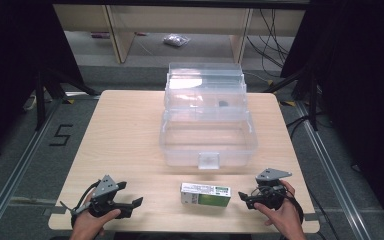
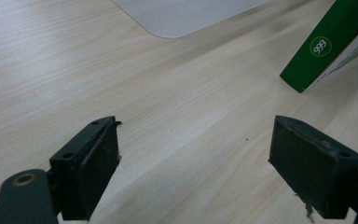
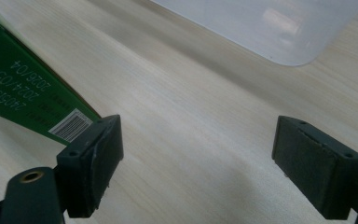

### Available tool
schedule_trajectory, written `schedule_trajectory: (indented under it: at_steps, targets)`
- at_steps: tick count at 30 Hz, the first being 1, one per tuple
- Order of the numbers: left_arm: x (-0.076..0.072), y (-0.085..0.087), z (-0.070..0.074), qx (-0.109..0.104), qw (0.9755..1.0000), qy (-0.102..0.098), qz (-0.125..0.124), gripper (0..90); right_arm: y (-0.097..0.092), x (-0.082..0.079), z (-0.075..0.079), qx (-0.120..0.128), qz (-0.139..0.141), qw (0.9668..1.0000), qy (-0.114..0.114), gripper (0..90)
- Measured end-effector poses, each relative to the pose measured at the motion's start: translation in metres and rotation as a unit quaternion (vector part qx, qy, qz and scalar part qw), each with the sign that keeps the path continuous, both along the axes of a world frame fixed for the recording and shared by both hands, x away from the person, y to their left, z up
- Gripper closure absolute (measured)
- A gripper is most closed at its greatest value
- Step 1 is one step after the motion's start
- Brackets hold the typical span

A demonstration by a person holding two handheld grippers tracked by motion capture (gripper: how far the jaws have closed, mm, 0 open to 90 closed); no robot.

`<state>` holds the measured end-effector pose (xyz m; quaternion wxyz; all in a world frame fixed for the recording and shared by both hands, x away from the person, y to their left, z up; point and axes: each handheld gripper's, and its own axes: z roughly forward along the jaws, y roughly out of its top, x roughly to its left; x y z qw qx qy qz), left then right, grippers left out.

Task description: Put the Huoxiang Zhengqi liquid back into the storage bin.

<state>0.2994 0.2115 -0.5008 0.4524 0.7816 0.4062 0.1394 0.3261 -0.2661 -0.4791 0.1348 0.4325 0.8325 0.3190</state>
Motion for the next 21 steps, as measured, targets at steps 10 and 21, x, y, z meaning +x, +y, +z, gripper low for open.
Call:
schedule_trajectory:
  at_steps: [10,21]
  targets:
    - [0.000,0.000,-0.001,0.000,1.0000,0.000,0.001,15.2,0.003,-0.003,0.009,-0.009,0.020,0.9997,0.002,17.5]
    - [0.001,0.001,-0.001,0.000,1.0000,0.002,0.000,15.2,0.006,-0.006,0.014,-0.017,0.040,0.9990,-0.013,18.6]
